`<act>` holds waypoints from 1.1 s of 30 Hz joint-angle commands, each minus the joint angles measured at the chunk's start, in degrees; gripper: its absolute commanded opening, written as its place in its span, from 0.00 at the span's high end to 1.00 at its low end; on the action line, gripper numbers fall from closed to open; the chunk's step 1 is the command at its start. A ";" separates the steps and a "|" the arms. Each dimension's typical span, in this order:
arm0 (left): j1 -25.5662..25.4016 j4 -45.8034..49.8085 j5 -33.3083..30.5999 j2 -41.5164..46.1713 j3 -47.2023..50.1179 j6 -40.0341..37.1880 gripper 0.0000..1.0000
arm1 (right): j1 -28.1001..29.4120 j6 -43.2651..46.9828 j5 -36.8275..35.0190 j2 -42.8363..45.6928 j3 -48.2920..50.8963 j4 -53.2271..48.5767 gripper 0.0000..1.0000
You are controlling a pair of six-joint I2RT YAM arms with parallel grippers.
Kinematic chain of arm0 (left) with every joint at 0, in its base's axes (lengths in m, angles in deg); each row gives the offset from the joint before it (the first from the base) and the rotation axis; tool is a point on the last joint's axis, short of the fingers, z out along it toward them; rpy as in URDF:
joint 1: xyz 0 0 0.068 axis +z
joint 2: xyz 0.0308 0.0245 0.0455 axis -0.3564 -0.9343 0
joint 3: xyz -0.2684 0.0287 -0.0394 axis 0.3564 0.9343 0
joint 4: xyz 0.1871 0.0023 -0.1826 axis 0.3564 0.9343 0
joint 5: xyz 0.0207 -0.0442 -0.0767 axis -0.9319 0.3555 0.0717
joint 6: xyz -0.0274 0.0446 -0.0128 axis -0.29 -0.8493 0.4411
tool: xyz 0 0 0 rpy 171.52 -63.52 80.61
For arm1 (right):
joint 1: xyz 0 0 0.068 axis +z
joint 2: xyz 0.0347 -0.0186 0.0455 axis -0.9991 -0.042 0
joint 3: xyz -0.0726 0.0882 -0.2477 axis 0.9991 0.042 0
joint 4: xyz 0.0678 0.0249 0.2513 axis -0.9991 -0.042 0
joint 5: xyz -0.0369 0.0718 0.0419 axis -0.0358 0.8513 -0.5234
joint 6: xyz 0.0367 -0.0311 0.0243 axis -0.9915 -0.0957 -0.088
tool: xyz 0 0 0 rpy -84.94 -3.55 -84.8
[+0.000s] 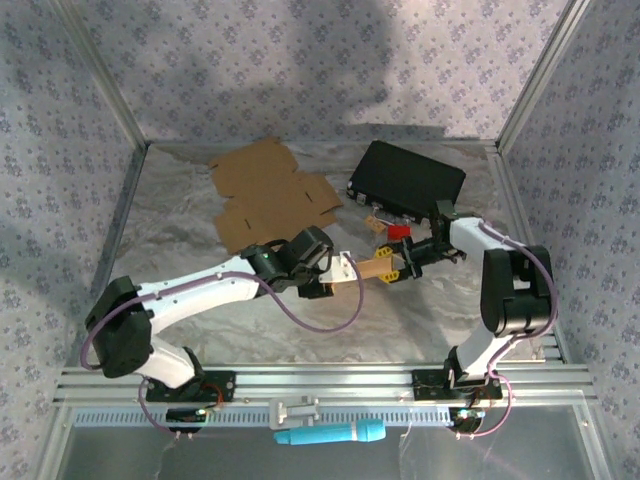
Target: Fold the paper box
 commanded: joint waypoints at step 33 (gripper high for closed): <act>8.42 19.30 17.38 -11.44 -16.39 5.51 0.55 | 4.67 44.16 -54.60 25.57 -15.49 -7.20 0.57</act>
